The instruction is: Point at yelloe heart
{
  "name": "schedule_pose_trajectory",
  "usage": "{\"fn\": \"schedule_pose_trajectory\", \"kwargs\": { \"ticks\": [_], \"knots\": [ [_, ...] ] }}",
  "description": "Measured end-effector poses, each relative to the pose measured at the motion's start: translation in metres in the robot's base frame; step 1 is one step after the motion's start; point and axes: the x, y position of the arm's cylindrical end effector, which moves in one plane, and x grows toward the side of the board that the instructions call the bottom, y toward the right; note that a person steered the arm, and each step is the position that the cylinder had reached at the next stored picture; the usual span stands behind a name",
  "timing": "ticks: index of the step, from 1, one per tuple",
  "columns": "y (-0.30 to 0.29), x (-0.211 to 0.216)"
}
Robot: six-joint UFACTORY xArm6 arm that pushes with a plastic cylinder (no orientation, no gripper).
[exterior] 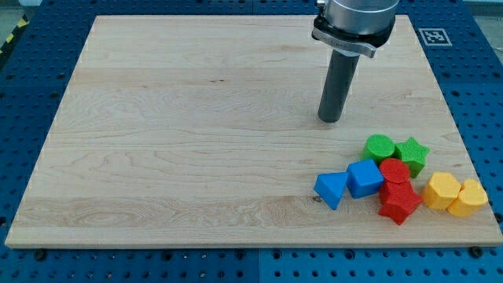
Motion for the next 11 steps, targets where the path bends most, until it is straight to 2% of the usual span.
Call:
{"fn": "schedule_pose_trajectory", "kwargs": {
  "ticks": [1,2,4,5,6,7,9,11],
  "knots": [
    [0.010,0.000],
    [0.061,-0.008],
    [0.083,-0.008],
    [0.123,0.001],
    [0.129,0.003],
    [0.137,0.016],
    [0.167,0.083],
    [0.167,0.096]
  ]
}}
